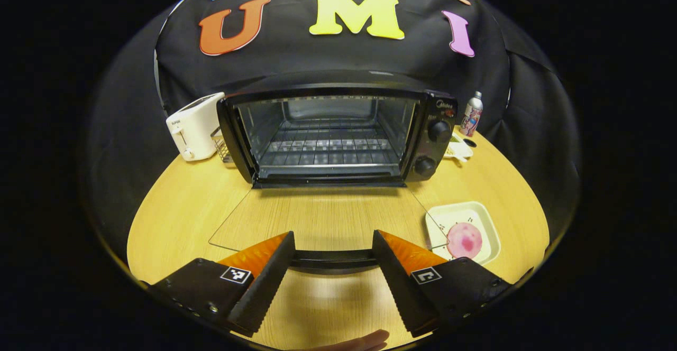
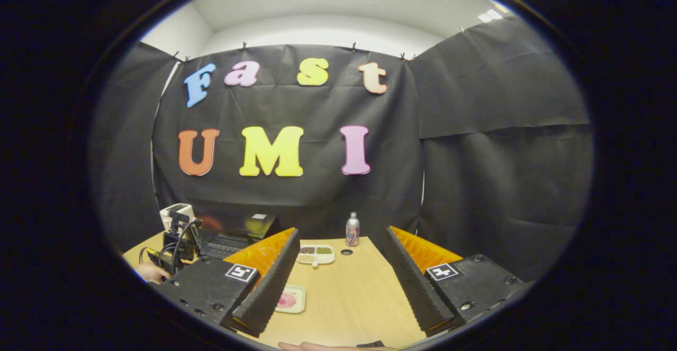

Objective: Open the electric oven with the left hand, put the food in, and close the electric oven.

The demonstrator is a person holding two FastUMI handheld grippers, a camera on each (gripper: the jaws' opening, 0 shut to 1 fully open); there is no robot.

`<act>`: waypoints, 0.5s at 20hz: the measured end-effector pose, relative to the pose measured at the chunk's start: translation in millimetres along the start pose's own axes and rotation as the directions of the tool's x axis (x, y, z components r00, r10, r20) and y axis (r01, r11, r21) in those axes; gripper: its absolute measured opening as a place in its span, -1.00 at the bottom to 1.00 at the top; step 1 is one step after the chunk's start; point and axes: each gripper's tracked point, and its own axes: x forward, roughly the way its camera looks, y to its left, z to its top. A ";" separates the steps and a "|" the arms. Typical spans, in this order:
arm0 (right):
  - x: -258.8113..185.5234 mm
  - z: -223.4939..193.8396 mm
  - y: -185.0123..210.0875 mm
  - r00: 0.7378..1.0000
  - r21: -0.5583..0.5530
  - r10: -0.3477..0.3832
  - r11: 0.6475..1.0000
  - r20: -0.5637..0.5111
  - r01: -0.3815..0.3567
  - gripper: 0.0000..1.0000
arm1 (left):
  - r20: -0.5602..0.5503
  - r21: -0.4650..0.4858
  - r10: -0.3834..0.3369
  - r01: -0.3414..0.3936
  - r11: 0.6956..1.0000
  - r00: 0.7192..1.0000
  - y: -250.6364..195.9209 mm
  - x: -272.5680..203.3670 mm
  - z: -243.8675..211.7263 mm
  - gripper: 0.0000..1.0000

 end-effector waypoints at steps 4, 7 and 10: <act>2.9 -7.4 -11.8 1.000 -0.002 -0.008 1.000 -0.019 0.008 1.00 | -0.047 -0.005 0.000 -0.001 1.000 0.999 1.3 8.1 -25.1 0.88; 7.1 -13.2 -20.3 0.999 -0.021 -0.026 0.999 -0.034 0.025 1.00 | -0.027 -0.004 0.005 -0.005 1.000 1.000 3.5 8.6 -25.2 0.89; 11.4 -21.5 -20.1 0.998 -0.017 -0.022 1.000 -0.059 0.021 1.00 | -0.026 -0.001 -0.001 0.001 1.000 1.000 3.6 8.5 -26.5 0.89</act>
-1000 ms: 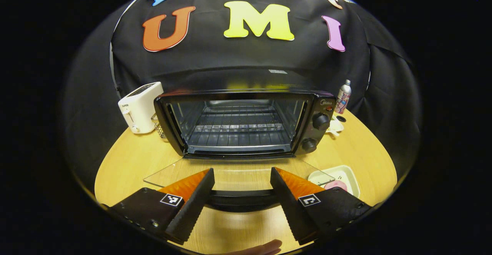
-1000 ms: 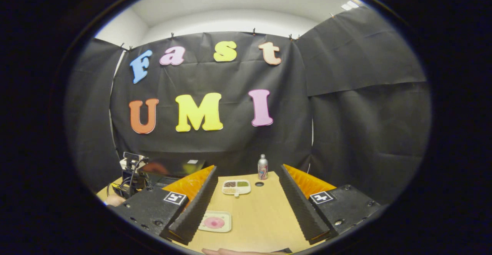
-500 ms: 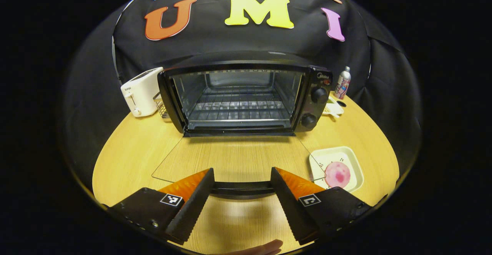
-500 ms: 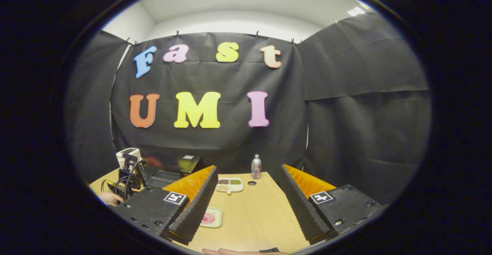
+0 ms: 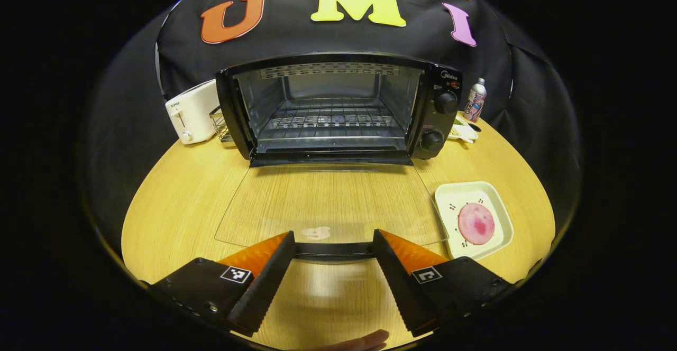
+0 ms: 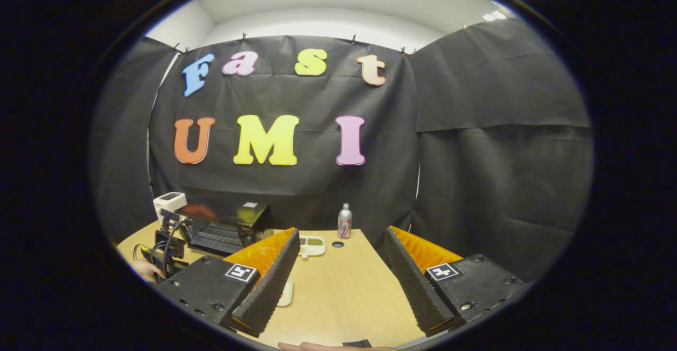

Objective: Open the electric oven with the left hand, put the food in, and close the electric oven.

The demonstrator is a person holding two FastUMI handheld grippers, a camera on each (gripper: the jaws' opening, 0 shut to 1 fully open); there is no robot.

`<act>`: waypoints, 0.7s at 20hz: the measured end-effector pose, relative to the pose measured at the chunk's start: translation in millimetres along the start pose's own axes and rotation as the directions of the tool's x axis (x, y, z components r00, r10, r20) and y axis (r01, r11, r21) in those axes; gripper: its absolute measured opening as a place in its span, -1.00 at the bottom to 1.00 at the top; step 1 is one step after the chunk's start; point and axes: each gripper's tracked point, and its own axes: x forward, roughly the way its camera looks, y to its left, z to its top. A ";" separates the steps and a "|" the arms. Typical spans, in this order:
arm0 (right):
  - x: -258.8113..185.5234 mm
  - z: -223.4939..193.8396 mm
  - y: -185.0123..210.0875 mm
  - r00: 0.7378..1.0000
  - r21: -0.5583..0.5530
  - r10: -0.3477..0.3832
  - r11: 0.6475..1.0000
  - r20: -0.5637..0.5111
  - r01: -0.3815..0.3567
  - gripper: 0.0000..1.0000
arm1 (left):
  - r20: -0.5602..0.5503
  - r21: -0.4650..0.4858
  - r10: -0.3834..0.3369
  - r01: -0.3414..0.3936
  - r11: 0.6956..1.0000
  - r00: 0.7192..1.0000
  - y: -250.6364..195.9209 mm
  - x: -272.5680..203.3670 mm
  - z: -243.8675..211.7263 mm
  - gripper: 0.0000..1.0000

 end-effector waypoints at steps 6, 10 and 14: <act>12.7 -21.1 7.8 0.998 -0.012 0.011 1.000 -0.057 -0.012 1.00 | 0.055 0.013 -0.003 0.003 1.000 0.998 2.4 -0.2 -5.2 0.89; 31.2 -44.7 15.9 0.992 -0.065 0.013 0.998 -0.127 -0.021 0.97 | 0.102 0.012 -0.013 0.012 1.000 0.995 1.7 -2.8 -3.2 0.89; 55.8 -80.6 15.3 0.965 -0.047 0.002 0.999 -0.261 -0.014 0.97 | 0.216 0.030 0.021 -0.028 0.999 0.976 11.8 -16.2 13.6 0.89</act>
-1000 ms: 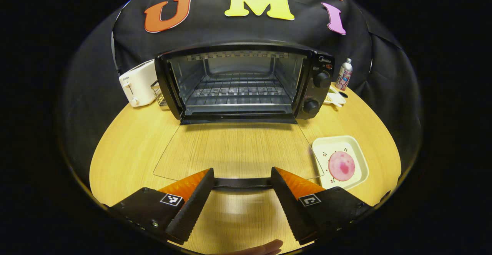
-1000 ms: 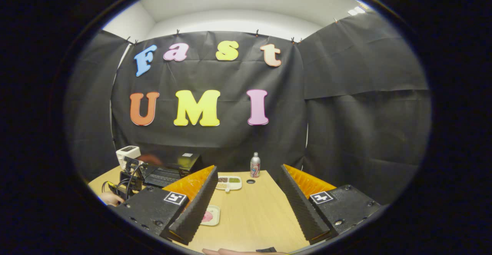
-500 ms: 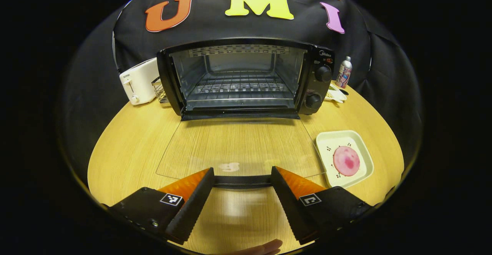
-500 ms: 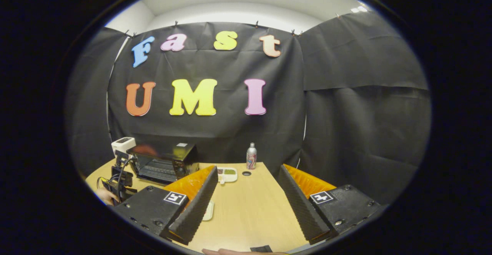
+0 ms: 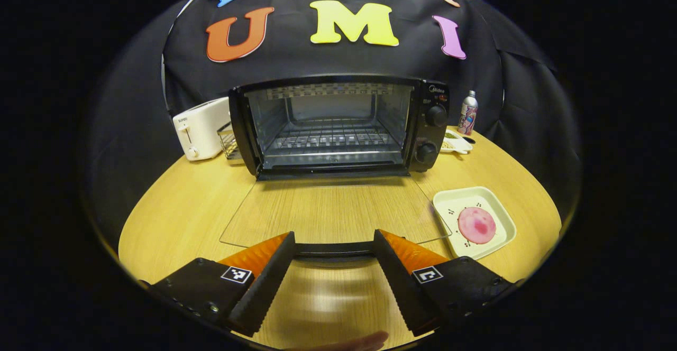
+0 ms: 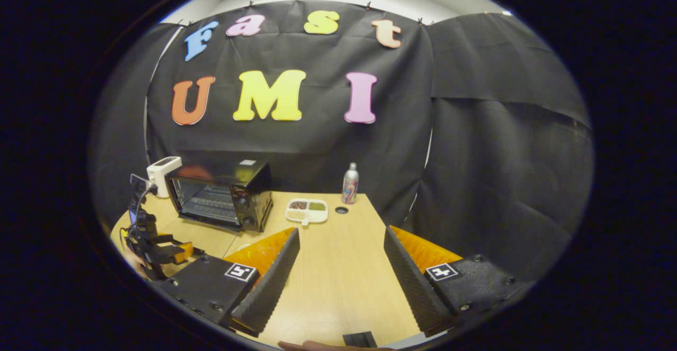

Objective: Open the electric oven with the left hand, put the food in, and close the electric oven.

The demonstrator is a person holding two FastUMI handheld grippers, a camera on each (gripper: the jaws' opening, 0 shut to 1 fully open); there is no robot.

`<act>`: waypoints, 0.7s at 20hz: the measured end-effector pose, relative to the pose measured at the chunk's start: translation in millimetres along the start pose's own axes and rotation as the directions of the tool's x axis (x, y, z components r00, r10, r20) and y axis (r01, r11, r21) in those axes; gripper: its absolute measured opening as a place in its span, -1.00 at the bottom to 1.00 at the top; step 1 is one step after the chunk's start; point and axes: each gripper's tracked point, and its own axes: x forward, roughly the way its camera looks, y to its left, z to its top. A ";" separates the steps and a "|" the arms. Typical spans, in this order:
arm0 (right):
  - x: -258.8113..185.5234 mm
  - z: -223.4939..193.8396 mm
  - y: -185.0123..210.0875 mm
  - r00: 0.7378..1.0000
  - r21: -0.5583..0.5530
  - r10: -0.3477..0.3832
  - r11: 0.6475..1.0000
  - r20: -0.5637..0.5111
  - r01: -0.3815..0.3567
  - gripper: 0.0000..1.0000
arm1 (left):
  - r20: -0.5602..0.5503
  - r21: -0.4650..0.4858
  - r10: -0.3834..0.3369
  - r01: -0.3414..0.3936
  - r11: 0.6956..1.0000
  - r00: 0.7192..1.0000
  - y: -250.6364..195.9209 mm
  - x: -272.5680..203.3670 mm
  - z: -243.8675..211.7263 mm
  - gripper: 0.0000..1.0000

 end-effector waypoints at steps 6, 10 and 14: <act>52.8 -35.6 2.6 0.988 0.006 0.000 1.000 -0.157 0.001 0.97 | 0.221 -0.006 0.041 -0.041 0.999 0.974 17.1 -64.0 61.6 0.89; 88.2 -59.2 15.2 0.967 0.045 0.030 0.999 -0.254 -0.019 0.97 | 0.339 -0.049 0.068 -0.055 0.997 0.938 29.9 -121.6 102.3 0.88; 117.3 -88.4 42.0 0.922 0.083 0.108 0.993 -0.371 -0.082 0.97 | 0.459 -0.060 0.099 -0.080 0.995 0.883 43.9 -172.4 135.8 0.87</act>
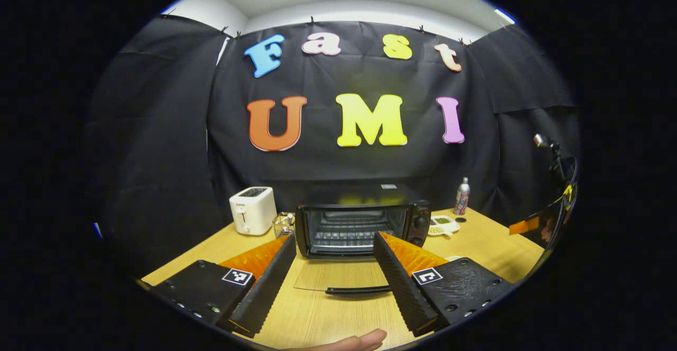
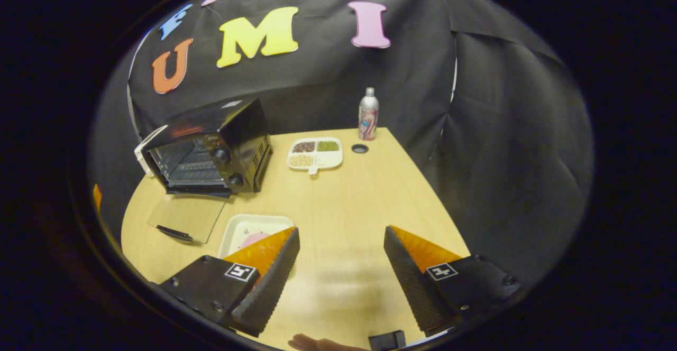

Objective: Open the electric oven with the left hand, put the food in, and close the electric oven.

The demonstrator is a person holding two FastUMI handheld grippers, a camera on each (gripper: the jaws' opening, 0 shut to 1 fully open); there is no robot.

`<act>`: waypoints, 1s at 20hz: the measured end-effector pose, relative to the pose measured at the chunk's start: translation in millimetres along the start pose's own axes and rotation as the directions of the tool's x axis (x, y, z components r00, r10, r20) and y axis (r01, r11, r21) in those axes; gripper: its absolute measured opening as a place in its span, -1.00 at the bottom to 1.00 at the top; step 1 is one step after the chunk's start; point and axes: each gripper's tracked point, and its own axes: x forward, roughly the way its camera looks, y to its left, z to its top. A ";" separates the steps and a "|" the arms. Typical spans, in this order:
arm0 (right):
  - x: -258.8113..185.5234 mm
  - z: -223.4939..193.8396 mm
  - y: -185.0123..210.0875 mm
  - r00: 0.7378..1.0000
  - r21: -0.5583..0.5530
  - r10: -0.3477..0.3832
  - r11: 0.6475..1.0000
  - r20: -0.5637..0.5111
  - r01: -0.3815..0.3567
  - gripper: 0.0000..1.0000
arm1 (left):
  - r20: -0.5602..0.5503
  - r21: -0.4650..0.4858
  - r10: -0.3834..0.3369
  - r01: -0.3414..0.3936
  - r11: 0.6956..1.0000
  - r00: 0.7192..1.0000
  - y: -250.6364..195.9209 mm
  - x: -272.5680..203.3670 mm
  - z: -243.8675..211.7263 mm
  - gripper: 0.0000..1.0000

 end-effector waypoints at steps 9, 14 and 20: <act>65.4 -43.5 52.3 0.936 0.044 0.175 0.984 -0.307 -0.170 0.70 | 0.130 -0.026 0.045 -0.042 0.999 0.991 18.0 -51.0 56.5 0.88; 83.4 -60.3 70.6 0.875 0.040 0.243 0.968 -0.418 -0.249 0.29 | 0.150 -0.013 0.062 -0.061 0.998 0.987 20.8 -60.7 65.8 0.88; 94.0 -77.0 77.7 0.787 0.048 0.289 0.948 -0.545 -0.315 -0.26 | 0.151 -0.032 0.070 -0.066 0.997 0.986 20.3 -71.5 69.9 0.88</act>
